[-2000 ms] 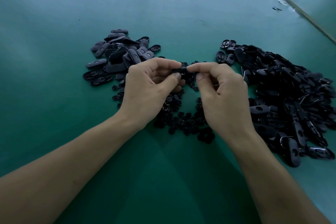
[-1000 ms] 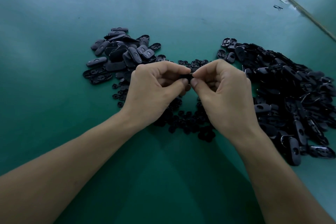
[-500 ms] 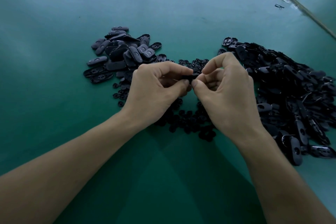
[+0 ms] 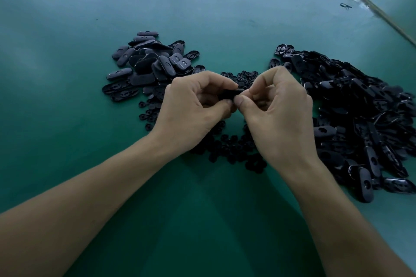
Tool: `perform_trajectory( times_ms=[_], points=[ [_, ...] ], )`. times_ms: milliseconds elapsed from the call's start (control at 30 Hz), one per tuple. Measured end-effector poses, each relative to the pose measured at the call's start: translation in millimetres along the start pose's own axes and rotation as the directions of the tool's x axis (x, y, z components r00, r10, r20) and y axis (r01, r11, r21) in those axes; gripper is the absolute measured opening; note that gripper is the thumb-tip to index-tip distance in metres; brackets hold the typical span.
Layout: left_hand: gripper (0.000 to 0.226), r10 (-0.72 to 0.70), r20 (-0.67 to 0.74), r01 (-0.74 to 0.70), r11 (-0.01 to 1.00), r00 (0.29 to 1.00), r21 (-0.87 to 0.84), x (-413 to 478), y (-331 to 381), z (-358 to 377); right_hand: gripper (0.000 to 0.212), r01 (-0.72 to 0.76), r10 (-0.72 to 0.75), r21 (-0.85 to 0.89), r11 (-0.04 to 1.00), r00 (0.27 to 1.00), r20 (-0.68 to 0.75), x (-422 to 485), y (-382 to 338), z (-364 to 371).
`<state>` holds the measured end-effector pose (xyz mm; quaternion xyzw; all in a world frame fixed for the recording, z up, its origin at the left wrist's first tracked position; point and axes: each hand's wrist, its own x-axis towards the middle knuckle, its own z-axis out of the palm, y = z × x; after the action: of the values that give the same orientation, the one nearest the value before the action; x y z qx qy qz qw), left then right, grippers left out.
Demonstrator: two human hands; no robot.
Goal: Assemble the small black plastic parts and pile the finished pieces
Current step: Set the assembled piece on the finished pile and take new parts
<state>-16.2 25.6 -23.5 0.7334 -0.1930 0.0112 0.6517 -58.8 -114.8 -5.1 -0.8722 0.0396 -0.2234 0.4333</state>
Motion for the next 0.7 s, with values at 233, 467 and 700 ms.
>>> perform_trajectory(
  times_ms=[233, 467, 700],
  points=[
    [0.026, 0.011, -0.001, -0.011, 1.000, 1.000, 0.025, -0.7, -1.4, -0.1, 0.038, -0.008, 0.008, -0.004, 1.000, 0.996, -0.083, -1.3, -2.2, 0.1],
    [0.025, 0.018, -0.011, -0.017, 1.000, 1.000, 0.025, -0.4, -0.9, 1.2, 0.033, 0.007, -0.006, 0.019, 1.000, 0.999, -0.053, 0.1, -0.8, -0.9],
    [0.023, 0.042, -0.022, -0.040, 0.998, 0.999, 0.050, -0.7, 0.6, 1.9, 0.033, 0.028, -0.028, 0.011, 1.000, 0.998, -0.057, -2.0, -1.6, 0.9]
  ],
)
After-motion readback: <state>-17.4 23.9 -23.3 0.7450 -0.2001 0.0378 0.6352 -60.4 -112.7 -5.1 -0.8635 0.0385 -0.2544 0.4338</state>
